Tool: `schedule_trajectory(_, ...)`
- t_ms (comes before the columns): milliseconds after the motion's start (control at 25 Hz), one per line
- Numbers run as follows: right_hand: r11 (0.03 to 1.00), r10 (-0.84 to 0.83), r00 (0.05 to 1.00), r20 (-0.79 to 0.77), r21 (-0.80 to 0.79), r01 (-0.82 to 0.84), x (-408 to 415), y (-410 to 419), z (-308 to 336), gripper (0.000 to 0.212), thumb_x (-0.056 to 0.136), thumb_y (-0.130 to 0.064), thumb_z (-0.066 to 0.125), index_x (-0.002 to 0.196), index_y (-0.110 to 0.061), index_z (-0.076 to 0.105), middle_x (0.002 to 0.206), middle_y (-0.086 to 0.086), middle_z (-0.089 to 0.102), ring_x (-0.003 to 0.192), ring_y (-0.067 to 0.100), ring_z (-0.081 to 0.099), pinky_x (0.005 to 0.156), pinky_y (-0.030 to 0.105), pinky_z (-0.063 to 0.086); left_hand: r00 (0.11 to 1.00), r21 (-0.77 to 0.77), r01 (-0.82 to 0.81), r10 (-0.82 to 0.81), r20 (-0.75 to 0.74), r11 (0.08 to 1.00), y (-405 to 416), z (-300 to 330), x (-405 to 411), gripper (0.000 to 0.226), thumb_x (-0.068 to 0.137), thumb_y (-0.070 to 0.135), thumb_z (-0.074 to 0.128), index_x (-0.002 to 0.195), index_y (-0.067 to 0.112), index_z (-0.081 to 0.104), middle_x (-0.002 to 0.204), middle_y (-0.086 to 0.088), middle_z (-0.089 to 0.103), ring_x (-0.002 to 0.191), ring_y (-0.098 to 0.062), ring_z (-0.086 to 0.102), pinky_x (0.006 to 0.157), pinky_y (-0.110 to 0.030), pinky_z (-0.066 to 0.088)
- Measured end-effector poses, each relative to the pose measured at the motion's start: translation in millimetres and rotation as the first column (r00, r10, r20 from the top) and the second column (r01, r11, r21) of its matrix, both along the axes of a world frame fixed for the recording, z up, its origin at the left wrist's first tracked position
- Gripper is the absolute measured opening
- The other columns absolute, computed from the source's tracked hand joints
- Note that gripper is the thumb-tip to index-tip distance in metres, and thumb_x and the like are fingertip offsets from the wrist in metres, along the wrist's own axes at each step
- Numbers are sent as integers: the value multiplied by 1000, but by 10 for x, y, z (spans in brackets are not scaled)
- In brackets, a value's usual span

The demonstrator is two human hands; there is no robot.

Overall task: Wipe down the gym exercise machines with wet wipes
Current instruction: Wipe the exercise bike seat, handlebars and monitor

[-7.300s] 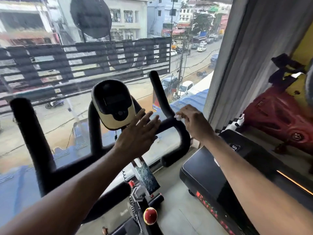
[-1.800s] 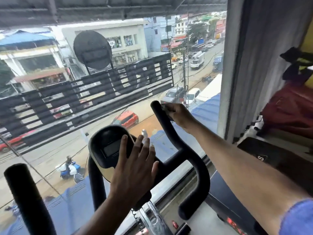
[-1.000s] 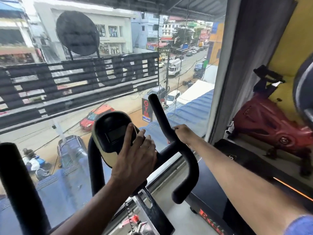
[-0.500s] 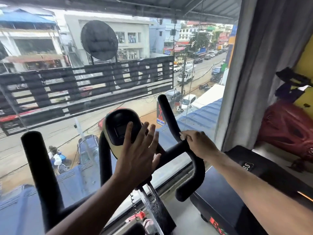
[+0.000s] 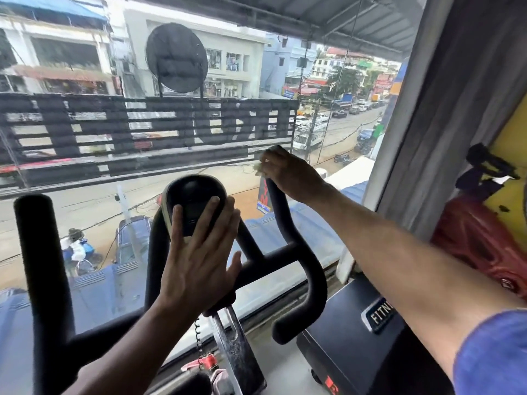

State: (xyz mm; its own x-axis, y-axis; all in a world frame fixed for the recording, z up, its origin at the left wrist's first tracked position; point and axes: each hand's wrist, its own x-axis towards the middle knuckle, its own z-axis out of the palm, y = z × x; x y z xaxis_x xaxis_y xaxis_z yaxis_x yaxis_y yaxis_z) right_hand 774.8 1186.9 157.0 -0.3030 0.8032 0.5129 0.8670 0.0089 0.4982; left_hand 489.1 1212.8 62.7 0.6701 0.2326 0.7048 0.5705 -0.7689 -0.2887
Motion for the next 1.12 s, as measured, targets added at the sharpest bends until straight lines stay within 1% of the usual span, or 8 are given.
schedule_trajectory(160, 976, -55, 963, 263, -189, 108, 25, 198, -32, 22, 83, 3, 65, 75, -15, 59, 79, 4, 60, 87, 27, 57, 79, 36, 43, 999, 10, 31, -31, 28, 999, 6, 6, 7, 71, 96, 41, 50, 159, 9, 39, 172, -7, 20, 160, -26, 14, 123, -70, 3)
schedule_trajectory(280, 939, -42, 934, 354, -305, 158, 14, 119, -20, 26, 79, 7, 65, 74, -18, 58, 77, 2, 62, 84, 26, 59, 82, 35, 46, 998, 7, 48, -48, 38, 999, 17, -6, 14, 71, 96, 39, 53, 158, 9, 40, 172, -7, 22, 160, -26, 16, 123, -70, 5)
schedule_trajectory(480, 860, 125, 961, 247, -511, 19, 68, -298, -348, 27, 80, 8, 62, 73, -18, 58, 75, 1, 61, 82, 26, 60, 84, 38, 52, 998, 5, 43, -43, 47, 999, 21, -14, 28, 69, 96, 39, 52, 157, 9, 42, 171, -7, 23, 160, -27, 17, 123, -70, 5)
schedule_trajectory(640, 788, 252, 917, 309, -615, -9, 58, -437, -490, 27, 87, 6, 58, 74, -18, 56, 75, 0, 59, 83, 26, 58, 91, 40, 51, 998, 13, 37, -37, 42, 999, 11, -19, 35, 68, 97, 39, 49, 157, 9, 42, 172, -7, 22, 160, -27, 16, 122, -72, 6)
schedule_trajectory(800, 866, 121, 915, 385, -492, 93, 20, -220, -186, 29, 82, 8, 65, 78, -19, 58, 80, 2, 63, 85, 27, 62, 86, 39, 53, 999, 26, 20, -20, 28, 999, 14, -16, 31, 68, 98, 40, 47, 158, 9, 41, 172, -7, 22, 160, -27, 16, 123, -71, 4)
schedule_trajectory(920, 783, 120, 929, 350, -608, 128, -88, -345, -363, 36, 68, 13, 72, 70, -19, 57, 70, 1, 63, 69, 26, 62, 65, 31, 52, 1000, 31, 18, -18, 17, 999, 12, -22, 25, 67, 100, 39, 45, 159, 9, 39, 172, -7, 20, 160, -27, 14, 123, -71, 3)
schedule_trajectory(1040, 663, 81, 963, 255, -735, 139, -146, -540, -532, 25, 88, 9, 57, 82, -15, 60, 83, 3, 65, 83, 25, 60, 77, 41, 57, 1000, 29, 18, -18, 5, 999, 13, -8, 18, 67, 99, 39, 47, 159, 9, 39, 172, -8, 19, 160, -28, 12, 122, -72, 4)
schedule_trajectory(1120, 656, 39, 980, 196, -745, 123, -158, -578, -506, 22, 95, 6, 50, 93, -14, 61, 91, 4, 64, 89, 24, 59, 79, 43, 56, 1000, 20, 16, -16, 5, 1000, 13, -24, 15, 68, 99, 39, 48, 159, 9, 38, 173, -8, 18, 161, -28, 11, 122, -72, 3)
